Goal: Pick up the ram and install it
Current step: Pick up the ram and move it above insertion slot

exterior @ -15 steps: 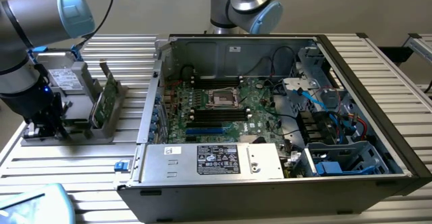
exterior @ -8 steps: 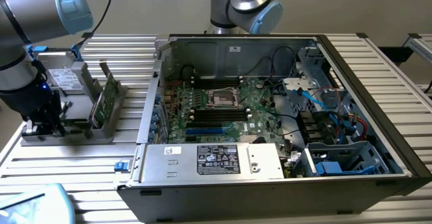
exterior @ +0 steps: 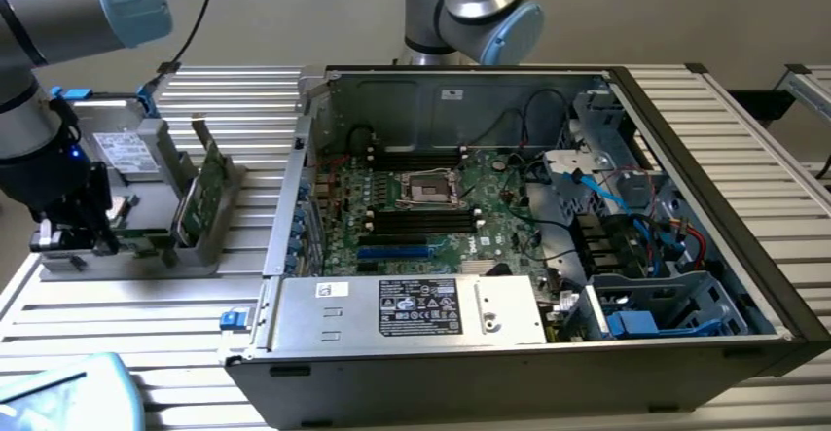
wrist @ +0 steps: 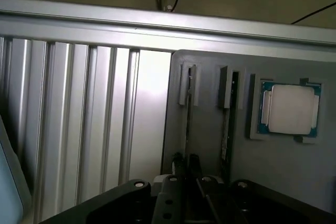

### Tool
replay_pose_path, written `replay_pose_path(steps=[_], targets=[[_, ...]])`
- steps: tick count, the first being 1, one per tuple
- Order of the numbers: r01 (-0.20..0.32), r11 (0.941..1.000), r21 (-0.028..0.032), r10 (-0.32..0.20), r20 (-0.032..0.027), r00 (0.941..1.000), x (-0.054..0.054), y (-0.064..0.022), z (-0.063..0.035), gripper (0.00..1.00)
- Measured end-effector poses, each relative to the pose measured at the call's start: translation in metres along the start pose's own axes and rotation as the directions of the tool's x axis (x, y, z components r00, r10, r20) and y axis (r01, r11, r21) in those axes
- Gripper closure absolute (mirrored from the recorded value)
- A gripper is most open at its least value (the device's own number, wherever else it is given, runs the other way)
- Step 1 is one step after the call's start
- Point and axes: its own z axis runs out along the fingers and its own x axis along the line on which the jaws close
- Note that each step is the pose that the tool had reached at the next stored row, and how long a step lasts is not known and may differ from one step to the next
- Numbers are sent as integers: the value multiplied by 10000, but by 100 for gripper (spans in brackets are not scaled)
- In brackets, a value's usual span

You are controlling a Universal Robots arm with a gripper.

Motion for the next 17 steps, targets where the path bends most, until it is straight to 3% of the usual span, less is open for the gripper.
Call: replay_pose_path(steps=[8, 17], targets=[[5, 10000, 0, -5, 15, 10000, -1, -20, -320, 86], [80, 10000, -17, -80, 183, 9998, 14, -255, -658, 86]])
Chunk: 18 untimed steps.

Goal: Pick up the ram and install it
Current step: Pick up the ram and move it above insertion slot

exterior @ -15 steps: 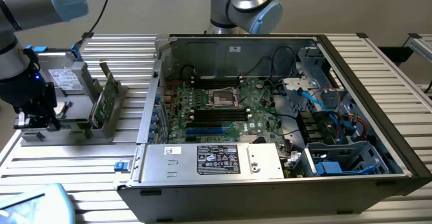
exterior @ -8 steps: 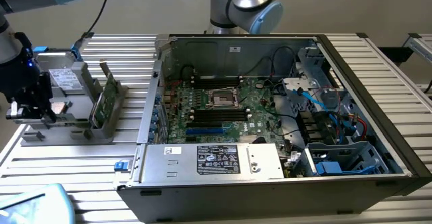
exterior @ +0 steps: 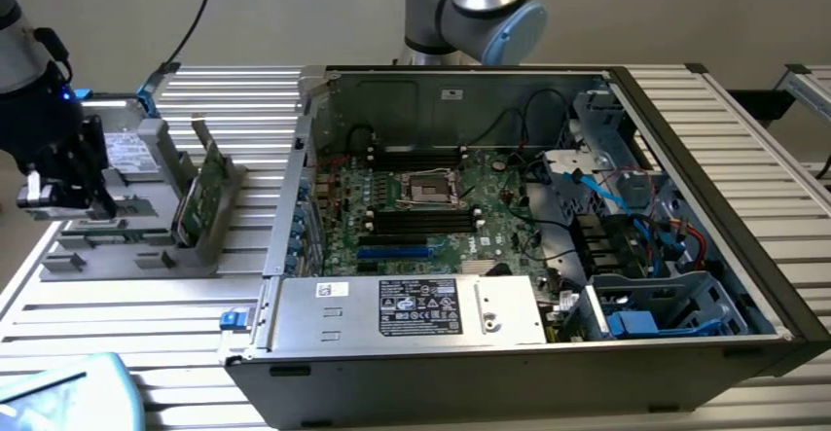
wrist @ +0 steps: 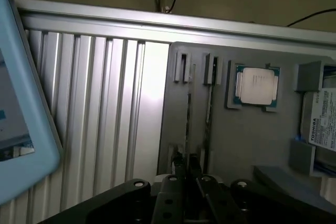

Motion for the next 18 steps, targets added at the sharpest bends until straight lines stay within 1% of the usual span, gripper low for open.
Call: replay_pose_path(steps=[7, 18], targets=[[29, 10000, -34, -29, 125, 9999, 11, -203, -254, 86], [60, 10000, -62, -57, 365, 9993, 34, -568, -626, 86]])
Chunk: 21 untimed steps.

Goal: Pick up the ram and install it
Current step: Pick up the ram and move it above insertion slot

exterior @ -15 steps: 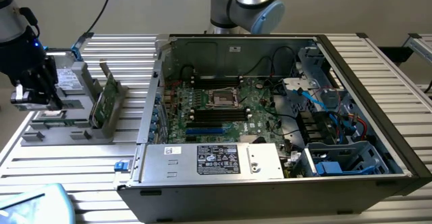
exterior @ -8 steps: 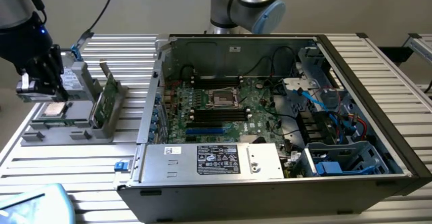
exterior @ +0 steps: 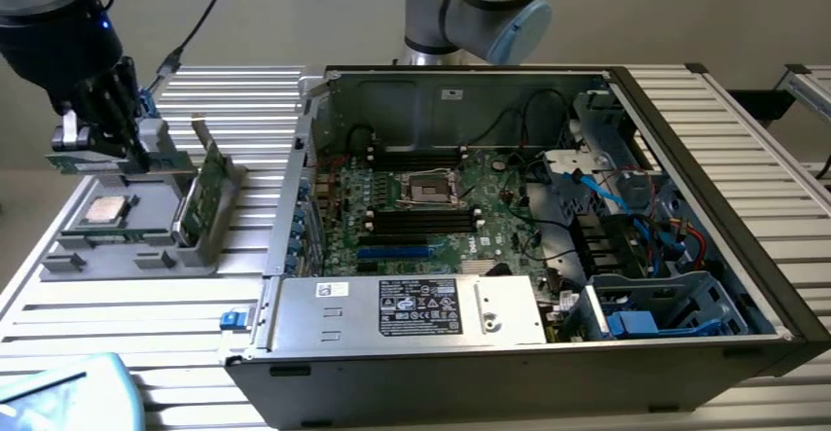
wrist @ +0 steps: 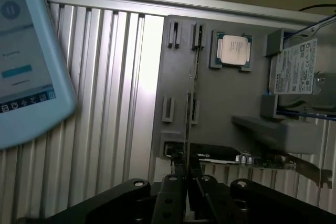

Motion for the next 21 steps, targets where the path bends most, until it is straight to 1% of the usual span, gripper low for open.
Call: replay_pose_path(steps=[7, 16, 19, 21], targets=[[21, 10000, -7, -21, 158, 9999, 9, -250, -242, 86], [51, 10000, -5, -51, 382, 9993, 23, -590, -546, 86], [62, 10000, 3, -62, 483, 9988, 29, -719, -635, 86], [70, 10000, 14, -70, 567, 9984, 35, -807, -681, 86]])
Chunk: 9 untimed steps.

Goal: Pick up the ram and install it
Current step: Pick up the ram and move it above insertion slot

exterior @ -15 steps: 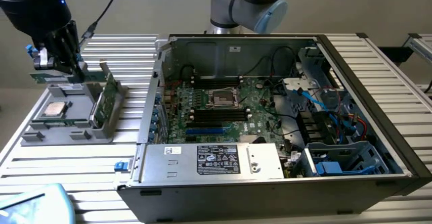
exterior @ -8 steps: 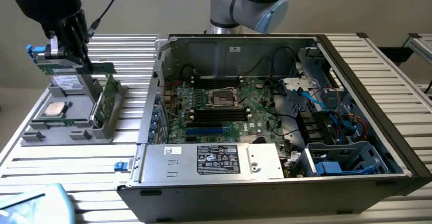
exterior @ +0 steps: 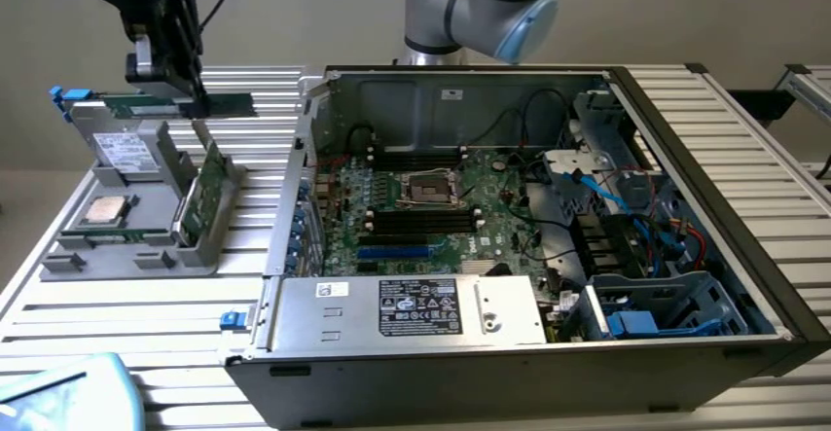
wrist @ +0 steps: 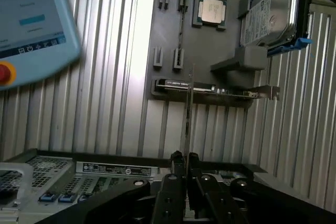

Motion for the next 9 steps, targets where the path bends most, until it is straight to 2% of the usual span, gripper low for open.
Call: replay_pose_path(steps=[5, 9], targets=[[12, 10000, 16, -12, 196, 9998, 13, -222, -90, 86], [18, 10000, 28, -19, 304, 9995, 26, -402, -139, 86]])
